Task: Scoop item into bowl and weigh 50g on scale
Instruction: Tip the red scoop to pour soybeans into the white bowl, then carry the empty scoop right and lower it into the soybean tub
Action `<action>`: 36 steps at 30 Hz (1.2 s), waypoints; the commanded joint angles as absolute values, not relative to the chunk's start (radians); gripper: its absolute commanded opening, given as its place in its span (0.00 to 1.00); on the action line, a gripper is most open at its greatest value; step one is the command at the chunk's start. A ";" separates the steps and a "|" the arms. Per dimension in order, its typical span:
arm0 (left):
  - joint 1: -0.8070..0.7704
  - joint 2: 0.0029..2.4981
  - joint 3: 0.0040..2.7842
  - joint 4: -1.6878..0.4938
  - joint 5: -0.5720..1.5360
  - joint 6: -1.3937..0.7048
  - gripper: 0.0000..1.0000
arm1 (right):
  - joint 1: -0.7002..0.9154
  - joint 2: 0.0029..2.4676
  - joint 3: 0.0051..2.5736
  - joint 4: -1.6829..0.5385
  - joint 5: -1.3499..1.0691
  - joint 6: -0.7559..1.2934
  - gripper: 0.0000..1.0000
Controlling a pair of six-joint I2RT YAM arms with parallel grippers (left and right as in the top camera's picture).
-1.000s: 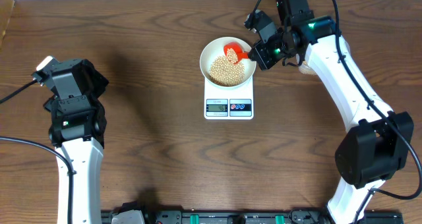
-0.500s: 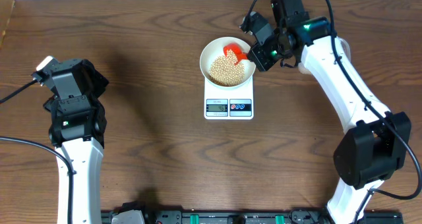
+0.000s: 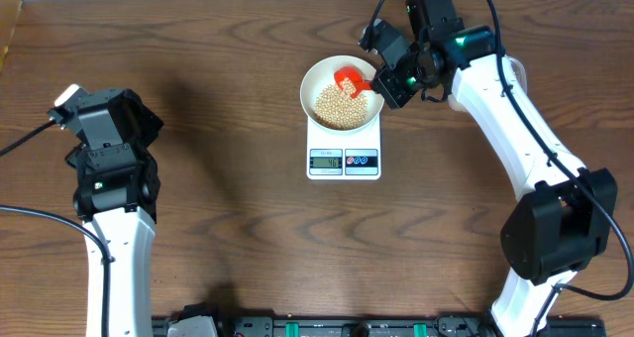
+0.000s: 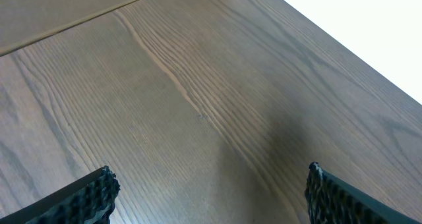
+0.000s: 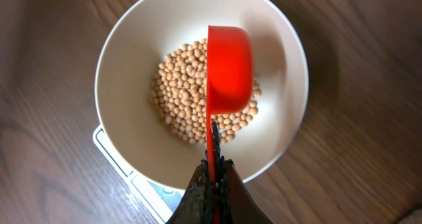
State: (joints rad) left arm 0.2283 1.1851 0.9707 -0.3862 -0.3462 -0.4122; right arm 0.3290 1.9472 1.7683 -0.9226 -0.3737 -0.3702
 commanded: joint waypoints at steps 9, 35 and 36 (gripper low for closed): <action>0.233 1.192 0.971 -0.388 -0.360 -0.413 0.93 | 0.223 1.908 1.787 -0.924 -0.652 -0.291 0.01; 0.233 1.192 0.971 -0.388 -0.360 -0.413 0.93 | 0.181 1.908 1.787 -0.923 -0.786 -0.258 0.01; 0.233 1.192 0.971 -0.388 -0.360 -0.413 0.93 | 0.176 1.908 1.787 -0.923 -0.795 -0.257 0.01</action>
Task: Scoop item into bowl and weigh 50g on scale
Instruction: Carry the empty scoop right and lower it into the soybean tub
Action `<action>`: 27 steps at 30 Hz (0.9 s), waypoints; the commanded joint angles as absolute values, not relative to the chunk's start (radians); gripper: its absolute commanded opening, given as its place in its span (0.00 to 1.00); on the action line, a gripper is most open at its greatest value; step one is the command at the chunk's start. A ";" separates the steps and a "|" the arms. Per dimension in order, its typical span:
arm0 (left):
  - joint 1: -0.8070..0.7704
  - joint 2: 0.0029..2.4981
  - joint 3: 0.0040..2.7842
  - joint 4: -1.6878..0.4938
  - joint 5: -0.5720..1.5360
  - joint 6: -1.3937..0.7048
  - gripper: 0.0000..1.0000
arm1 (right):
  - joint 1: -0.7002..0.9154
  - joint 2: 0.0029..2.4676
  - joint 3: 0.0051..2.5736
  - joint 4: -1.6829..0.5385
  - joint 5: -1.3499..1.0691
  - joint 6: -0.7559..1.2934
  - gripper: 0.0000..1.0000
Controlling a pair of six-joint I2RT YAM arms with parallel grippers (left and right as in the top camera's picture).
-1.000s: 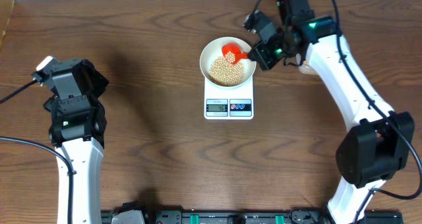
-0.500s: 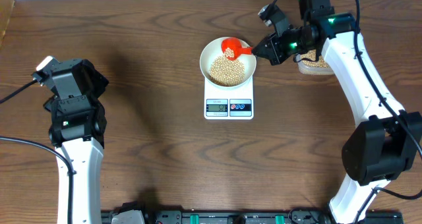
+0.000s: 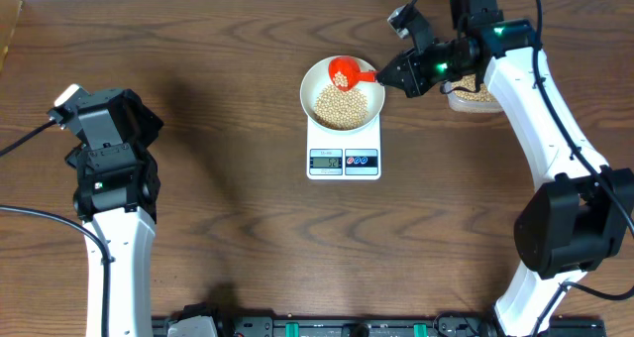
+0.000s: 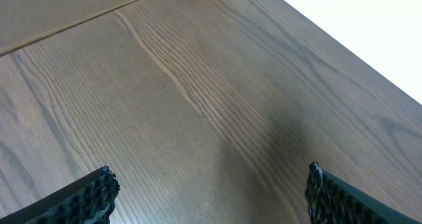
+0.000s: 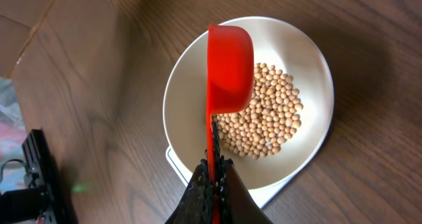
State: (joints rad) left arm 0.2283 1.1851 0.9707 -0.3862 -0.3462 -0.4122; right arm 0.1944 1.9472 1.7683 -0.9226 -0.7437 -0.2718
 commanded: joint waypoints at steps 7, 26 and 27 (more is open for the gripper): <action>0.233 1.192 0.971 -0.388 -0.360 -0.413 0.93 | 0.140 1.908 1.787 -0.916 -0.862 -0.231 0.01; 0.233 1.192 0.971 -0.388 -0.360 -0.413 0.93 | -0.332 1.786 1.787 -1.106 -0.820 -0.273 0.01; 0.233 1.192 0.971 -0.388 -0.360 -0.413 0.93 | -0.355 1.779 1.787 -1.127 -0.740 -0.278 0.01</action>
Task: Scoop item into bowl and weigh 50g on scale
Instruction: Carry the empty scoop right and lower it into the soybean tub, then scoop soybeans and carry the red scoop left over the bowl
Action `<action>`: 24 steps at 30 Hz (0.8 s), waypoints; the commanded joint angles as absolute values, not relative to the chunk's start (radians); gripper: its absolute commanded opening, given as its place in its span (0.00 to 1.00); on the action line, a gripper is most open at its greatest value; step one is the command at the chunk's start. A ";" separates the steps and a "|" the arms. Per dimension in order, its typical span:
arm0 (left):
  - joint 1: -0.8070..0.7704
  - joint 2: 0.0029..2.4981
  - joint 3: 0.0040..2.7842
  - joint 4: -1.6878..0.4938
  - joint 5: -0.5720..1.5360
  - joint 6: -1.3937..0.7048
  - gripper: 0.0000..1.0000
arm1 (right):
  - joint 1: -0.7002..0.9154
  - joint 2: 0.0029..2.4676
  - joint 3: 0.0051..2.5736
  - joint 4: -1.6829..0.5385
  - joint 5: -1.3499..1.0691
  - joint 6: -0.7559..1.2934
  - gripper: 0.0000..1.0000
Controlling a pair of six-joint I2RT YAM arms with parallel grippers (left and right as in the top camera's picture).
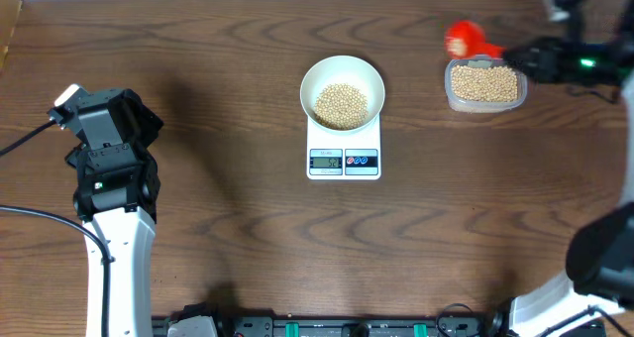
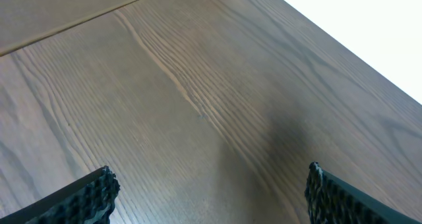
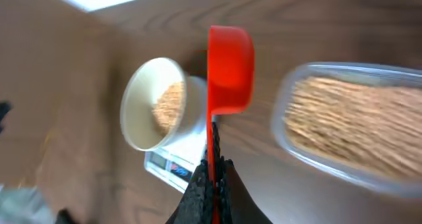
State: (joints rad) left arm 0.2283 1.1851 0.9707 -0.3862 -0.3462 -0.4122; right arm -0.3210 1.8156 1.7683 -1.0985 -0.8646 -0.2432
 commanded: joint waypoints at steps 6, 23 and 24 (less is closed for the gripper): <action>0.233 1.192 0.971 -0.388 -0.360 -0.414 0.93 | -0.294 1.778 1.786 -1.134 -0.497 -0.278 0.01; 0.233 1.192 0.971 -0.388 -0.360 -0.414 0.93 | 0.035 1.778 1.786 -1.119 0.231 -0.231 0.01; 0.233 1.192 0.971 -0.388 -0.360 -0.413 0.93 | 0.048 1.778 1.786 -1.120 0.252 -0.231 0.01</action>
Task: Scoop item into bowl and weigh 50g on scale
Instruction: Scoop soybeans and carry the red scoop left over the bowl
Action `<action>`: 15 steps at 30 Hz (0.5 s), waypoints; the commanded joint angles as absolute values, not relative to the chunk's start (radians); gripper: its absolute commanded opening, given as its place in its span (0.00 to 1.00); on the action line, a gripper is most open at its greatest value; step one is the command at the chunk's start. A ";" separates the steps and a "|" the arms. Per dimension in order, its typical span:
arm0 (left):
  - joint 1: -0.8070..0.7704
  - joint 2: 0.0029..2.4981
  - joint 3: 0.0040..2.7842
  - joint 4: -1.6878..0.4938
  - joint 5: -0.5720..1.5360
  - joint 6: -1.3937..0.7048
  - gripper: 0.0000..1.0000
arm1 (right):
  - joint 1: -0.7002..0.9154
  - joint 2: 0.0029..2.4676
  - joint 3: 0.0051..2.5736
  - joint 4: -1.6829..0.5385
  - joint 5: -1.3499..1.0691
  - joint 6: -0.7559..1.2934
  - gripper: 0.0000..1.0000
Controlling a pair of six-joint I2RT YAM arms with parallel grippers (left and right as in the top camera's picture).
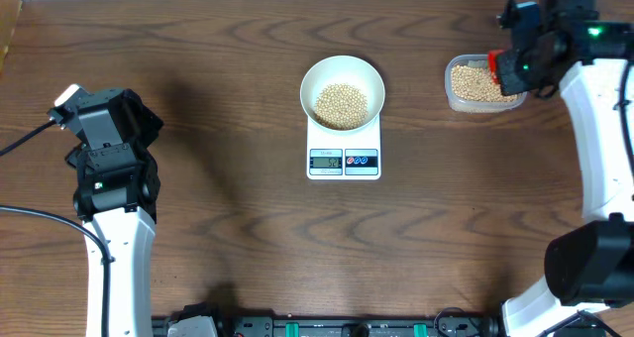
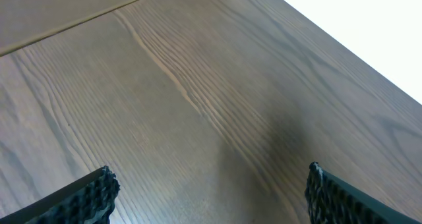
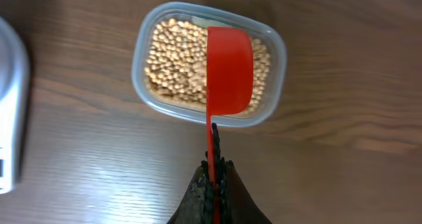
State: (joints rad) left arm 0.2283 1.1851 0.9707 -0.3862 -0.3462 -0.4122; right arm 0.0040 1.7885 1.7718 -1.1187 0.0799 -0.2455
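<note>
A cream bowl (image 1: 342, 89) holding tan beans stands on the white scale (image 1: 344, 159) at mid table. At the far right a clear tub of beans (image 1: 482, 83) (image 3: 178, 72) rests on the wood. My right gripper (image 3: 212, 174) is shut on the handle of the red scoop (image 3: 229, 69), whose cup hangs over the tub's right half; in the overhead view only a sliver of the red scoop (image 1: 492, 61) shows by the right gripper (image 1: 515, 64). The left gripper (image 2: 210, 197) is open above bare wood far to the left.
The scale's corner (image 3: 8, 118) shows at the left edge of the right wrist view. The left arm (image 1: 107, 149) stands at the table's left side. A dark rail (image 1: 327, 327) runs along the front edge.
The right gripper with the scoop has moved from beyond the tub's far-left corner to directly above the tub, wrist turned downward. The left arm has not moved.
The right gripper first held the red scoop tipped in the bowl on the scale. Then the scoop was over the bowl's far rim with a few beans in it. Later it was near the tub at the right, and now it hangs over the tub.
</note>
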 commanded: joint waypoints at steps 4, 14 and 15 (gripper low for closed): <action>0.233 1.192 0.971 -0.388 -0.360 -0.413 0.93 | 0.086 1.779 1.786 -1.135 0.305 -0.229 0.01; 0.233 1.192 0.971 -0.388 -0.360 -0.413 0.93 | 0.091 1.778 1.786 -1.103 0.273 -0.213 0.01; 0.233 1.192 0.971 -0.388 -0.360 -0.413 0.93 | 0.091 1.778 1.786 -1.089 0.215 -0.213 0.01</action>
State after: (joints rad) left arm 0.2283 1.1851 0.9707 -0.3866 -0.3462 -0.4122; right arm 0.0902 1.7885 1.7718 -1.1069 0.2764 -0.2333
